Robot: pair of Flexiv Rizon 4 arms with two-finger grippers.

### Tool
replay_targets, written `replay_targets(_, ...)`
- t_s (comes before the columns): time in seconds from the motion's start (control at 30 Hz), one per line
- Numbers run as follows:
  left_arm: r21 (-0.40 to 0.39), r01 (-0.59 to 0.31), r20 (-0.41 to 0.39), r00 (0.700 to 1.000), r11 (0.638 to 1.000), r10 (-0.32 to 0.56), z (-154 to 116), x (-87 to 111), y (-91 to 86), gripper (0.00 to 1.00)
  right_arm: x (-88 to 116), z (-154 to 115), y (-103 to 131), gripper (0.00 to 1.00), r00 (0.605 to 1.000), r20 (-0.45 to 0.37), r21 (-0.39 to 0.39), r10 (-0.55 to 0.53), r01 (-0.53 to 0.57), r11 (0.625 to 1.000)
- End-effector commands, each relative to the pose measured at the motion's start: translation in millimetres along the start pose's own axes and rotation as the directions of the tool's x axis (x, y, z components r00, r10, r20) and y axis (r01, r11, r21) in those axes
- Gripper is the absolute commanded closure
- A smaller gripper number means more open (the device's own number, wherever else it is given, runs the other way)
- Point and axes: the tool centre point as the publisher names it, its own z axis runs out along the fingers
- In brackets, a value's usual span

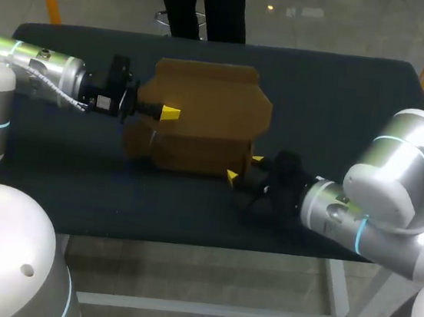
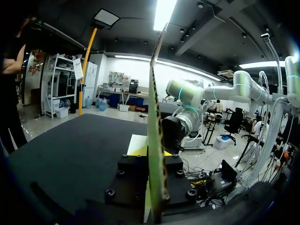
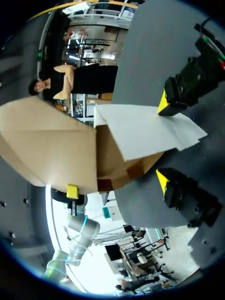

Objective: Assemble the packaging by folding the flat box into shape, placing the metal phone stand inside, and closing the box properly

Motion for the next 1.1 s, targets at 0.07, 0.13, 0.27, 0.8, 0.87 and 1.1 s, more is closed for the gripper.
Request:
replay_targets(0.07, 0.000, 0.000, -0.001, 1.000, 1.000, 0.000, 1.8, 0.1, 2.2, 1.00, 4.0, -1.7, -2.5, 0.24, 0.993, 0.116, -0.003, -0.004, 0.005, 1.000)
replay_targets(0.13, 0.000, 0.000, -0.001, 1.000, 1.000, 0.000, 1.8, 0.1, 2.2, 1.00, 2.2, -5.3, -4.4, 0.24, 0.993, 0.121, 0.000, -0.005, 0.005, 1.000)
replay_targets(0.27, 0.000, 0.000, -0.001, 1.000, 1.000, 0.000, 1.8, 0.1, 2.2, 1.00, 2.0, -16.4, -8.4, 0.25, 0.992, 0.128, 0.007, -0.005, 0.004, 1.000)
replay_targets(0.8, 0.000, 0.000, -0.001, 1.000, 1.000, 0.000, 1.8, 0.1, 2.2, 1.00, 10.1, -20.4, -27.6, 0.33, 0.998, 0.070, 0.029, 0.009, -0.011, 1.000)
replay_targets(0.87, 0.000, 0.000, -0.001, 1.000, 1.000, 0.000, 1.8, 0.1, 2.2, 1.00, 13.4, -17.4, -26.6, 0.35, 0.999, 0.054, 0.026, 0.002, -0.003, 1.000)
replay_targets(1.1, 0.000, 0.000, -0.001, 1.000, 1.000, 0.000, 1.8, 0.1, 2.2, 1.00, 22.3, -8.7, -23.0, 0.36, 1.000, 0.022, 0.031, -0.020, 0.019, 0.999)
